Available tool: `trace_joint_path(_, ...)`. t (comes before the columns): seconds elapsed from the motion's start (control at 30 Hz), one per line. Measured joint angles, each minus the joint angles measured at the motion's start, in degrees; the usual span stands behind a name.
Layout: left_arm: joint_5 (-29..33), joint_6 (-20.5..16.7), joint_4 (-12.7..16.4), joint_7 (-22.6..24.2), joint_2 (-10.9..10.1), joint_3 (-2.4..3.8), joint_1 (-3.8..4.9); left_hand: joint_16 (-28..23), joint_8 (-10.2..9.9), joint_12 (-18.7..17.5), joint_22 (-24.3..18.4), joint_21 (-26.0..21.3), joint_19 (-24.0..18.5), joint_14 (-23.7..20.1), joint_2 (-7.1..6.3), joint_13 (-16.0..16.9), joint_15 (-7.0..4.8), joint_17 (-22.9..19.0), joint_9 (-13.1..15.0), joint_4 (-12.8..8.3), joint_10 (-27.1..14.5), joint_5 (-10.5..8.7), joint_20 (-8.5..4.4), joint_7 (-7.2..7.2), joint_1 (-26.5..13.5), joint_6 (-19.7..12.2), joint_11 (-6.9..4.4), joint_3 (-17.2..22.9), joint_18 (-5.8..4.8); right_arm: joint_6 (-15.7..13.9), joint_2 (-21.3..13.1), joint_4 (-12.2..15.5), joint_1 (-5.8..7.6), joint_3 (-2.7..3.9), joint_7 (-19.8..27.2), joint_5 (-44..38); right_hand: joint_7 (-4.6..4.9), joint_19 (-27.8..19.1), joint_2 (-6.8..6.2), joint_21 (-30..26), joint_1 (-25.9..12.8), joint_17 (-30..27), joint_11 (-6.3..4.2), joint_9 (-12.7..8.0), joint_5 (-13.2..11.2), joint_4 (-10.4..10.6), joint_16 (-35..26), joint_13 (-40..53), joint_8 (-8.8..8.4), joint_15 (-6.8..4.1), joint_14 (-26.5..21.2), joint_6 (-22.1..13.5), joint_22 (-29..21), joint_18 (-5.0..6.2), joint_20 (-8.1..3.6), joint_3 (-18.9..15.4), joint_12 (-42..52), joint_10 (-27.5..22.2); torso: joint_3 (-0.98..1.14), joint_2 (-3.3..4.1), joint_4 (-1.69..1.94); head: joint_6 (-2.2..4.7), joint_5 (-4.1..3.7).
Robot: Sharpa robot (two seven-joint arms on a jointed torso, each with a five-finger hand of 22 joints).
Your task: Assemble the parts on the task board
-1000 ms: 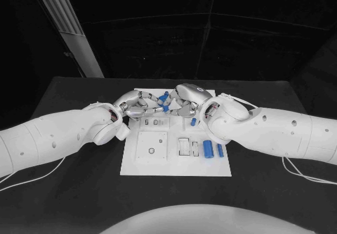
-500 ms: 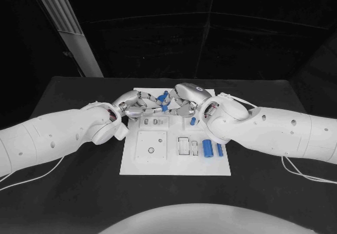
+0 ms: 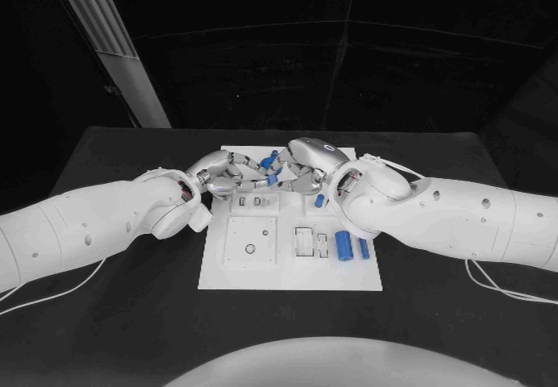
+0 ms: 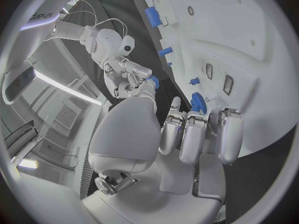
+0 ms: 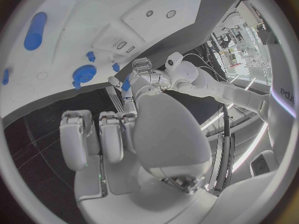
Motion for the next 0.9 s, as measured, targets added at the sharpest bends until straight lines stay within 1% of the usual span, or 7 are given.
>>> trace_joint_path(0.27,-0.2,0.1,-0.1,-0.2,0.1,0.0,0.0,0.0,0.0,0.0,0.0,0.0,0.0,0.0,0.08,0.0,0.0,0.0,0.0,0.0,0.0,0.0,0.0,0.0,0.1,0.0,0.0,0.0,0.0,-0.1,0.0,0.1,0.0,0.0,0.1,0.0,0.0,0.0,-0.01,0.0,0.0,0.0,0.0,0.0,0.0,0.0,0.0,0.0,0.14,0.0,0.0,0.0,0.0,0.0,0.0,0.0,0.0,0.0,-0.01,0.0,0.01,0.04,0.0)
trace_joint_path(0.3,-0.2,0.1,-0.1,-0.3,0.1,0.0,0.0,0.0,0.0,0.0,0.0,0.0,-0.2,0.0,0.08,0.0,0.0,0.0,0.0,0.0,0.0,0.0,0.21,0.0,0.1,0.0,0.0,0.0,0.0,-0.1,0.0,0.1,0.0,0.0,0.1,0.0,0.01,0.0,-0.01,0.0,0.0,0.0,0.0,0.0,0.0,0.0,0.0,0.0,0.14,0.0,0.0,0.0,0.0,0.0,0.0,0.0,0.0,0.0,-0.01,0.0,0.01,0.04,0.0)
trace_joint_path(0.47,-0.3,0.2,-0.1,-0.4,0.1,0.0,0.0,0.0,0.0,0.0,0.0,0.0,-0.4,0.0,0.08,0.0,0.0,0.0,0.0,0.0,0.0,0.0,0.0,0.0,0.1,0.0,0.0,0.0,0.0,-0.1,-0.1,0.2,0.0,0.0,0.1,0.0,0.01,0.0,-0.01,0.0,0.0,0.0,0.0,0.0,0.0,0.0,0.0,0.0,0.16,0.0,0.0,0.0,0.0,0.0,0.0,0.0,0.0,0.0,-0.01,0.0,0.01,0.03,0.0)
trace_joint_path(0.77,-0.3,0.3,-0.2,-0.7,0.3,0.0,-0.01,0.0,0.0,0.0,0.0,0.0,-0.5,0.0,0.07,0.0,0.0,0.0,0.0,0.0,0.0,0.0,0.1,0.0,0.1,0.0,0.0,0.0,0.0,-0.1,0.0,0.5,0.0,0.0,0.1,0.1,0.01,0.0,-0.02,0.0,0.0,0.0,0.0,0.0,0.0,-0.1,0.0,0.0,0.16,0.0,0.0,0.0,0.0,0.0,0.0,-0.1,0.0,0.0,-0.02,0.0,0.01,0.05,-0.01)
trace_joint_path(0.83,-0.3,0.4,-0.2,-0.8,0.3,0.0,-0.01,0.0,0.0,0.0,0.0,-0.2,-0.6,0.0,0.07,0.0,0.0,0.0,0.0,0.0,0.0,0.0,0.19,0.0,0.1,0.0,0.0,0.0,0.0,-0.1,0.0,0.5,0.0,0.0,0.1,0.1,0.04,0.0,-0.02,0.0,0.0,0.0,0.13,0.0,0.0,-0.1,0.0,0.0,0.16,0.0,0.0,0.1,0.0,0.0,0.0,-0.1,0.0,-0.1,-0.02,0.0,0.01,0.05,-0.01)
trace_joint_path(0.9,-0.3,0.4,-0.2,-0.9,0.3,-0.01,-0.01,0.0,0.0,0.0,0.0,-0.2,-0.8,0.0,0.07,0.0,0.0,0.0,0.0,0.2,0.0,0.0,-0.01,0.0,0.1,0.0,0.0,0.2,0.01,-0.1,0.0,0.5,0.0,0.01,0.1,0.1,0.05,0.0,-0.03,0.0,0.0,0.0,0.21,0.0,0.0,-0.1,0.0,0.0,0.15,0.0,0.0,0.1,0.0,0.0,0.0,-0.1,0.0,-0.2,-0.02,0.0,0.01,0.05,-0.01)
